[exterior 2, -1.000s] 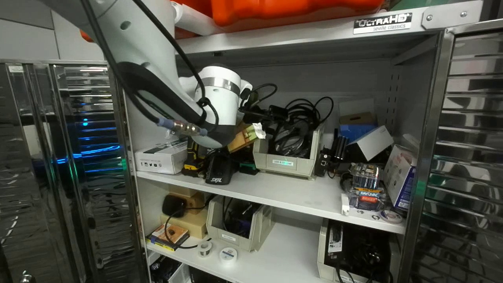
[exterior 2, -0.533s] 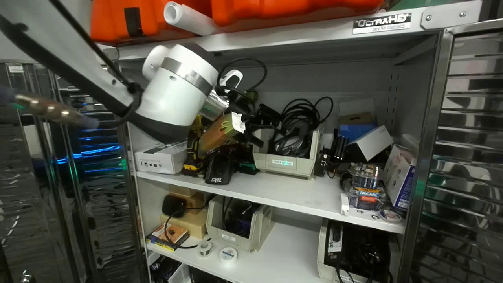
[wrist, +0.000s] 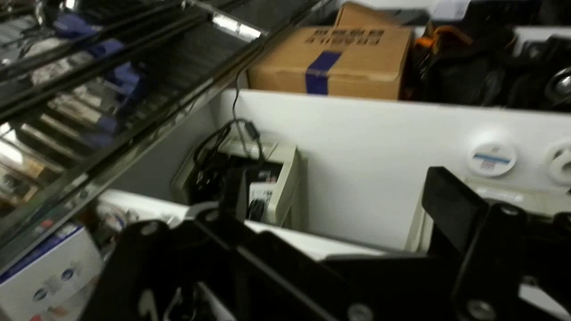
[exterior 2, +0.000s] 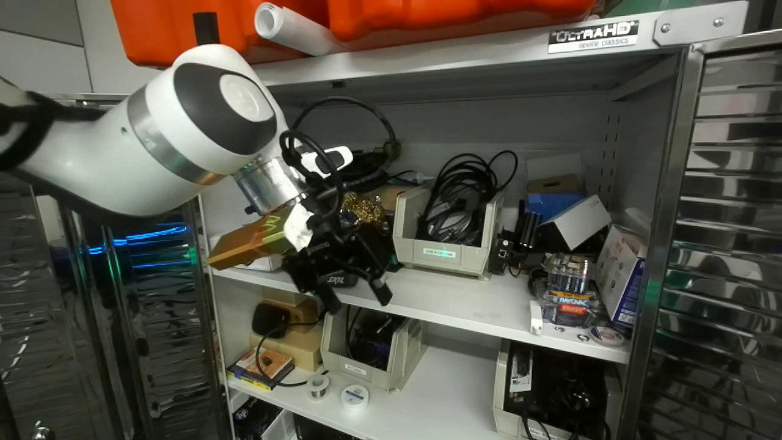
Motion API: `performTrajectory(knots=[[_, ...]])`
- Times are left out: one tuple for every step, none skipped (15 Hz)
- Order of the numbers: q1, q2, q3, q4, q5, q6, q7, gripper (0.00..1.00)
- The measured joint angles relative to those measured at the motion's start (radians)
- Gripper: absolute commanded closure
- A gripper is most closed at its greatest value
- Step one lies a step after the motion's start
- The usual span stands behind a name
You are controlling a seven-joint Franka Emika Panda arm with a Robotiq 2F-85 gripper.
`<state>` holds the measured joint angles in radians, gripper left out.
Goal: Pack away the extension cable.
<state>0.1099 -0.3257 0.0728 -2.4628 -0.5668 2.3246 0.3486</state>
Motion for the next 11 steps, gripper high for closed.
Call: performTrajectory(knots=[[0.027,-0.037,-0.017,-0.019,0.081,-0.064,-0.073,0.0],[0.049,-0.076,-0.031,-0.027,0.156,-0.143,-0.145,0.0],[0.058,-0.115,-0.035,-0.027,0.231,-0.23,-0.213,0.0],[0.057,-0.152,-0.036,-0.022,0.294,-0.319,-0.271,0.0],[0.055,-0.185,-0.037,-0.013,0.336,-0.406,-0.311,0.0],[0.052,-0.212,-0.039,0.001,0.371,-0.491,-0.342,0.0],[0.049,-0.232,-0.043,0.018,0.398,-0.564,-0.365,0.0],[0.046,-0.246,-0.046,0.032,0.411,-0.609,-0.38,0.0],[0.045,-0.253,-0.049,0.04,0.419,-0.627,-0.388,0.0],[0.045,-0.254,-0.05,0.043,0.421,-0.632,-0.392,0.0],[0.045,-0.252,-0.051,0.043,0.422,-0.632,-0.393,0.0]])
